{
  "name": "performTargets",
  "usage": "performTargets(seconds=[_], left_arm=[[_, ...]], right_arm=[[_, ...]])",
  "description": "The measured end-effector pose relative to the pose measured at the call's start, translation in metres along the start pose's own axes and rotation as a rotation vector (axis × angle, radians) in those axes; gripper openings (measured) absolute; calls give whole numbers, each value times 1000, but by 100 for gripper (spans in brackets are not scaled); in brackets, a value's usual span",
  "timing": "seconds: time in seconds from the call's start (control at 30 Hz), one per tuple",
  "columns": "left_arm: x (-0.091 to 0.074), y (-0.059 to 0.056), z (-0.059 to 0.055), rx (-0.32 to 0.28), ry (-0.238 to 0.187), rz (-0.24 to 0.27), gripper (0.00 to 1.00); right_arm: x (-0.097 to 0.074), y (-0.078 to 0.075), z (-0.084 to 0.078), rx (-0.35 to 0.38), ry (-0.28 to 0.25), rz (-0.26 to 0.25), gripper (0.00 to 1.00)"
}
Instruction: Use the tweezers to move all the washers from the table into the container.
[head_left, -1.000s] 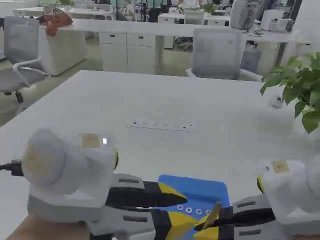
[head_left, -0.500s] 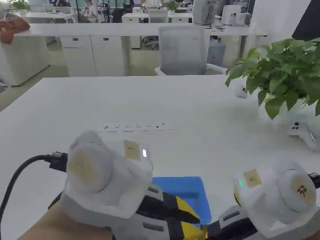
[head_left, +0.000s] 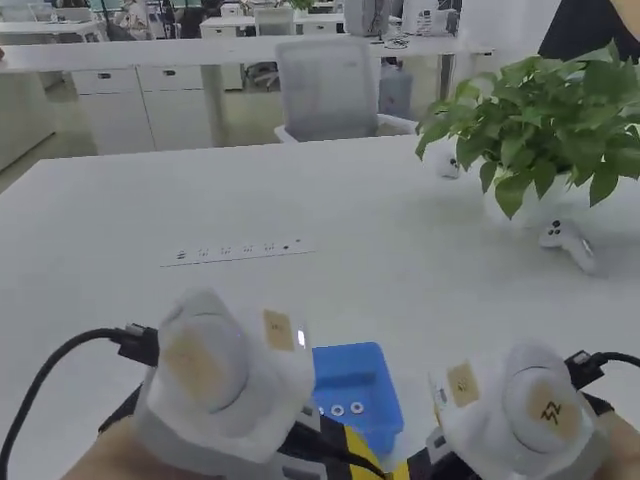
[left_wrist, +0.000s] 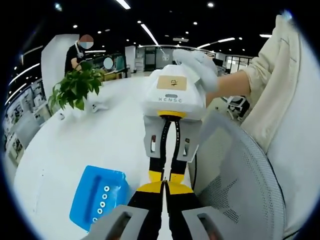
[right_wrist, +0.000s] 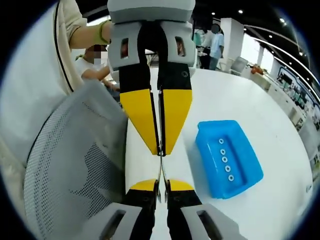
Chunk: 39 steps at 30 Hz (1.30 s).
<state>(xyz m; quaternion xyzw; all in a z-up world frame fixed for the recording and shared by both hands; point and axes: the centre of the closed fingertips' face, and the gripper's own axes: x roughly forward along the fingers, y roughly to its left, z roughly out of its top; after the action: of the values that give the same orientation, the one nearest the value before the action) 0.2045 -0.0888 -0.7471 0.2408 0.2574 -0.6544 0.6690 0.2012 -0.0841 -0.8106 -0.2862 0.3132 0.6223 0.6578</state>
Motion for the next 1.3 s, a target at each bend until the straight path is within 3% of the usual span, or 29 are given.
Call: performTargets(seconds=[0.1,0.4,0.5,0.57,0.63,0.83,0.97,1.13,1.2,1.27,1.3], left_arm=[[3,0,-17,10,46,14,0],[17,-1,-66,-29,148,35,0],[18,-3,-80,-40,176,25,0],[18,-3,-86,-52,182,20,0],[19,-2,-93,-71,190,19,0],[24,-2,-116,-106,273,-6,0],[27,1,-132,-107,368,-15,0],[33,1,-143,-76,457,-12,0],[34,-1,-148,-70,495,-16,0],[33,-3,-151,-72,534,-11,0],[36,-2,-149,-68,516,-14,0]], right_arm=[[7,-2,-6,-27,12,-10,4],[43,-2,-20,-55,36,-37,5],[44,0,-22,-60,51,-53,7],[40,-3,-16,-20,-6,-88,14],[32,-5,-14,57,-70,-118,25],[-9,-13,-22,218,-217,-232,46],[-49,-19,-25,309,-339,-326,65],[-85,-29,-42,352,-391,-462,70],[-95,-34,-47,393,-428,-516,71],[-99,-35,-46,410,-464,-538,73],[-99,-36,-46,408,-465,-547,74]])
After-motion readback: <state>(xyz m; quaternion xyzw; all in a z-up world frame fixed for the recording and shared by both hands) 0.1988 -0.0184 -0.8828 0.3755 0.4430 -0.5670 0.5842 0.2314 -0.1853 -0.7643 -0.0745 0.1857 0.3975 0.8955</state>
